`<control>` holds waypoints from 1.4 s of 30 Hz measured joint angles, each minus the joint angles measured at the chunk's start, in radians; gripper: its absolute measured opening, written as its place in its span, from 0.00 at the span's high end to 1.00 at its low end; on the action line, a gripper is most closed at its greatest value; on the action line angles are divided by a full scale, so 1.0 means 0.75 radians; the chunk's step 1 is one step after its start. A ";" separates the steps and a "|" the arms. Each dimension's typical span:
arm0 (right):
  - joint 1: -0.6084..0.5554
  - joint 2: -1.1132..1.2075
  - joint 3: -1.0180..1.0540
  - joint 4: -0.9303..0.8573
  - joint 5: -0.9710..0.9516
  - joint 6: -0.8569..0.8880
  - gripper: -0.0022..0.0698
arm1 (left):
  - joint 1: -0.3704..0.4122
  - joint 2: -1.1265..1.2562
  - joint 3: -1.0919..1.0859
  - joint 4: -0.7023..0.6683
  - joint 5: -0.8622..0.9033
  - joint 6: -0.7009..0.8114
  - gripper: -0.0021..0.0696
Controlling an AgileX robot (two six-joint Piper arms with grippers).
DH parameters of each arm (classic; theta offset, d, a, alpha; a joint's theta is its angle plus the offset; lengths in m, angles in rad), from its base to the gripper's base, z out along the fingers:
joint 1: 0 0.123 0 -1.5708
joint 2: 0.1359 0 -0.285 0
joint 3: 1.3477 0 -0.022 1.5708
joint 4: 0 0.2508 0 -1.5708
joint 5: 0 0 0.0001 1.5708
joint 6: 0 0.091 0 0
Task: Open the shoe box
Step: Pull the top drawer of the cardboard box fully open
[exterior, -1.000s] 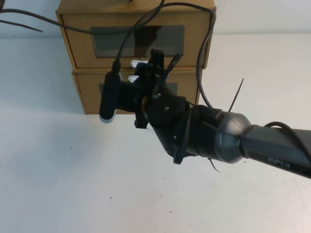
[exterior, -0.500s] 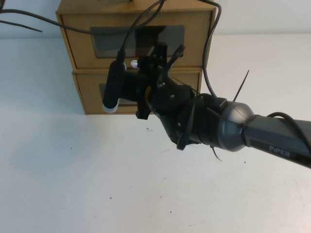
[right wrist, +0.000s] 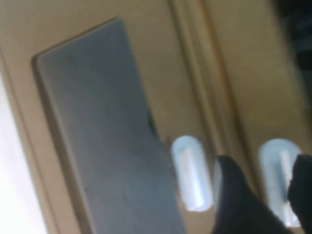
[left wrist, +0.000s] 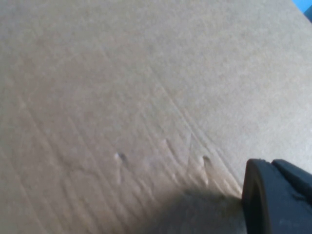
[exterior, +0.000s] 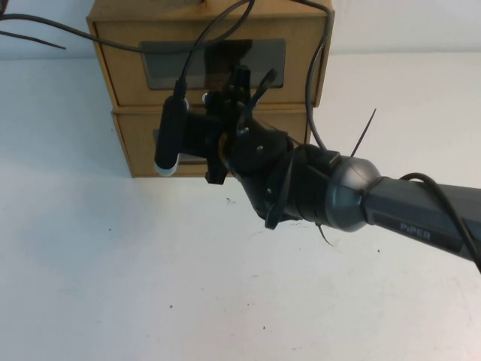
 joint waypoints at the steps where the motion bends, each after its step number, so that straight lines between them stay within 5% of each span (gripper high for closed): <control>1: 0.000 0.010 -0.003 0.000 0.004 -0.006 0.65 | 0.000 0.000 0.000 0.000 0.000 0.000 0.98; 42: -0.027 0.014 -0.023 -0.006 0.032 -0.043 0.86 | 0.000 0.000 0.000 0.000 0.002 0.005 0.98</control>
